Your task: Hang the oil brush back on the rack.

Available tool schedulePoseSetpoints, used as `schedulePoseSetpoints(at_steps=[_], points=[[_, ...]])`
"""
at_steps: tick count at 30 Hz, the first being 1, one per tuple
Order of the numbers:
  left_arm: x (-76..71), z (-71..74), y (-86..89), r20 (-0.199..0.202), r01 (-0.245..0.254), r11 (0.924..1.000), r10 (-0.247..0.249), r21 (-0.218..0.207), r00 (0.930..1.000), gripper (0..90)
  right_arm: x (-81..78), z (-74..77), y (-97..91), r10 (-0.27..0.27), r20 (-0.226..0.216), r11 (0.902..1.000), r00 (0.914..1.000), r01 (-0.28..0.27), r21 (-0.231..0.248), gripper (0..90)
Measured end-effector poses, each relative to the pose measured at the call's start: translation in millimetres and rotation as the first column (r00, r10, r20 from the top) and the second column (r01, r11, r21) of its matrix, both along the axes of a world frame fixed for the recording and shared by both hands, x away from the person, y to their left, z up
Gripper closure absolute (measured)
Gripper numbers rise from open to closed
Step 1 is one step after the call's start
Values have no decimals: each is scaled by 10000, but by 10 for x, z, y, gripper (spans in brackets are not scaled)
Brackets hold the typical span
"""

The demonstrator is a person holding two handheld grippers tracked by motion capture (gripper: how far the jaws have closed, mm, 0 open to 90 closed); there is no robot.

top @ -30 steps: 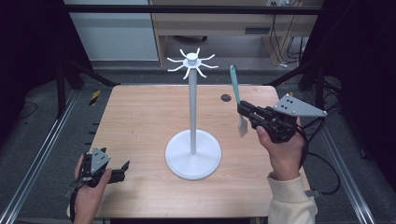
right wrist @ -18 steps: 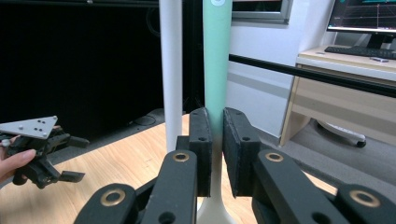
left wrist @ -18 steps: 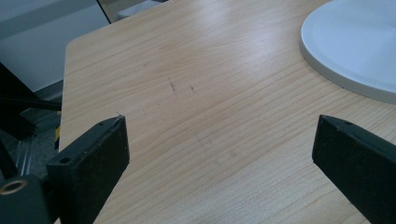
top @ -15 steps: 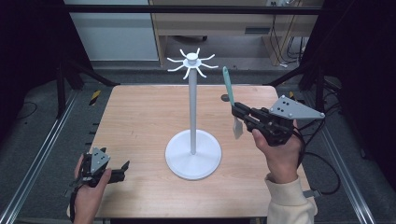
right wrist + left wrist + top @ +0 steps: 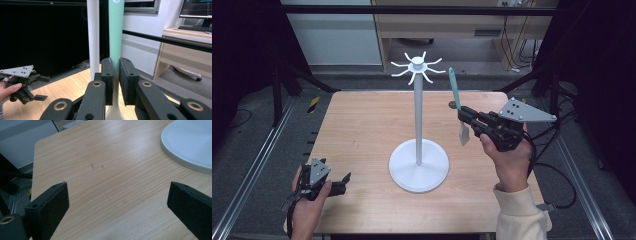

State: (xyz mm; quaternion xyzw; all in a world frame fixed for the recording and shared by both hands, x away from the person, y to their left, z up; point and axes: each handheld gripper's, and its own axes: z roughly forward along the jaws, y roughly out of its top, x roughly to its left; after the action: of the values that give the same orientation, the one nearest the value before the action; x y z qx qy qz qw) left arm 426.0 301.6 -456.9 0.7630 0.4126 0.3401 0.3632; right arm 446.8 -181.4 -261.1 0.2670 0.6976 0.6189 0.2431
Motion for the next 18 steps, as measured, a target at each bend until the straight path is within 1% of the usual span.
schedulePoseSetpoints(at_steps=[4, 7, 18], points=[[-1, -1, -5, -4, 20, 10000, -20, 13, 10000, 35, 6, 20, 9, 105, 30, 9999, 9999, -105, 62, 823], [0, -2, -5, -3, 28, 10000, -28, 15, 10000, 35, 11, 29, 38, 177, 41, 9998, 9998, -176, -6, 823], [1, -4, -6, -11, 24, 10000, -24, 17, 10000, 35, 34, 28, 68, 148, -4, 9999, 9999, -148, -73, 823]])
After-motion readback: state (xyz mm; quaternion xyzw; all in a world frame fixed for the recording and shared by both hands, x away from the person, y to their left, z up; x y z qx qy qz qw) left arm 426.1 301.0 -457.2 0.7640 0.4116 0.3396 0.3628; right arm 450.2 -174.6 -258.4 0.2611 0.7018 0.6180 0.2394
